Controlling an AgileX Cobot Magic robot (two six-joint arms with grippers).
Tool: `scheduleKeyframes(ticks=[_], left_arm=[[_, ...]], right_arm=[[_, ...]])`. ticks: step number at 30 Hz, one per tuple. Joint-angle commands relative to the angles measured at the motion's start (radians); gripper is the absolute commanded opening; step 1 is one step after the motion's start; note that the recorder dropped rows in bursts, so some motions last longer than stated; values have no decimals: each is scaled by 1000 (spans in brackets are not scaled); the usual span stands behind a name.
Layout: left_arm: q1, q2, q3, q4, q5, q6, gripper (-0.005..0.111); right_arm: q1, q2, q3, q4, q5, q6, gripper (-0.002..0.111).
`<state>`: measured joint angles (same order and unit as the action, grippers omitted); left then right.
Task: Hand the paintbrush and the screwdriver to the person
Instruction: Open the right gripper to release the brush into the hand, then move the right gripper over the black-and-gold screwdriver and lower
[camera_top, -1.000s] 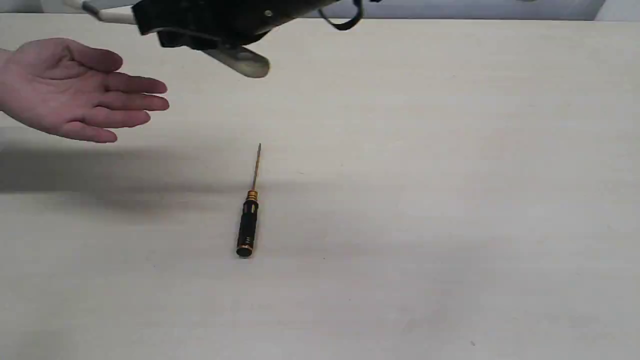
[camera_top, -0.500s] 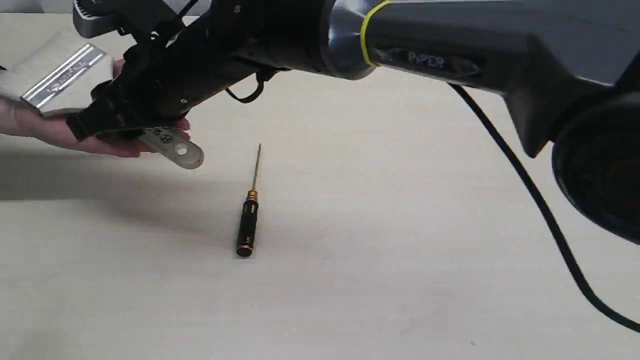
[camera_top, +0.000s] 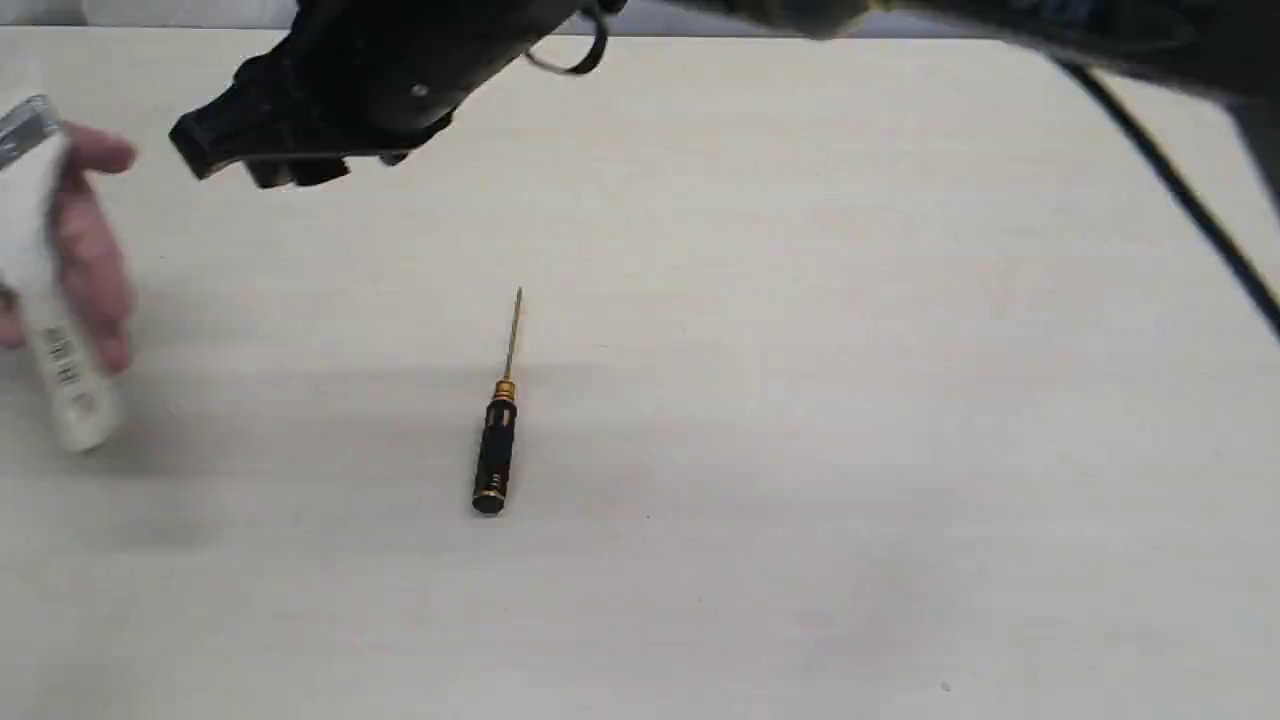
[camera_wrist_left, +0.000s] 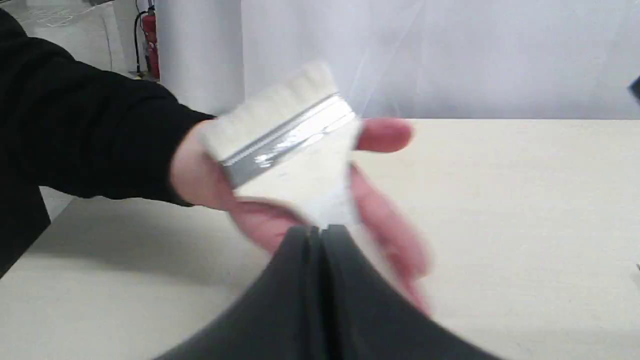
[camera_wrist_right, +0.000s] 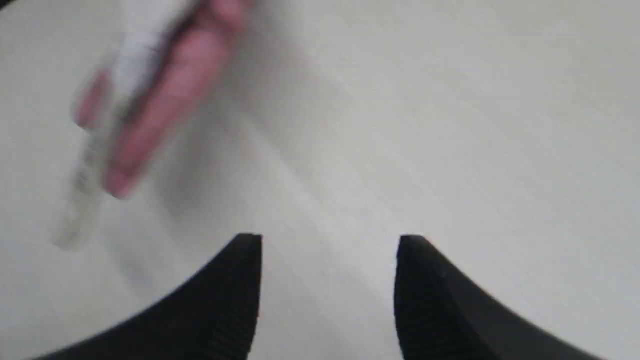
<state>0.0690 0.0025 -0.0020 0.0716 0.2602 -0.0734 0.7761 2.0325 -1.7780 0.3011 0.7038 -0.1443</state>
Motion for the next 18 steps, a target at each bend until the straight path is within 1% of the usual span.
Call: scheduleKeyframes(ticks=[1, 4, 7, 13, 18], left_arm=[[-6, -2, 2, -4, -11, -2, 0], [-6, -2, 2, -4, -11, -2, 0], [-6, -2, 2, -4, -11, -2, 0], [-6, -2, 2, -4, -11, -2, 0], [-6, -2, 2, -2, -13, -2, 0]], right_arm=[[-11, -77, -1, -301, 211, 280, 44], [-11, -102, -1, -422, 388, 376, 44], [-11, -103, 1, -438, 493, 425, 44], [-11, -46, 17, -301, 446, 447, 44], [-7, 33, 17, -283, 415, 471, 44]])
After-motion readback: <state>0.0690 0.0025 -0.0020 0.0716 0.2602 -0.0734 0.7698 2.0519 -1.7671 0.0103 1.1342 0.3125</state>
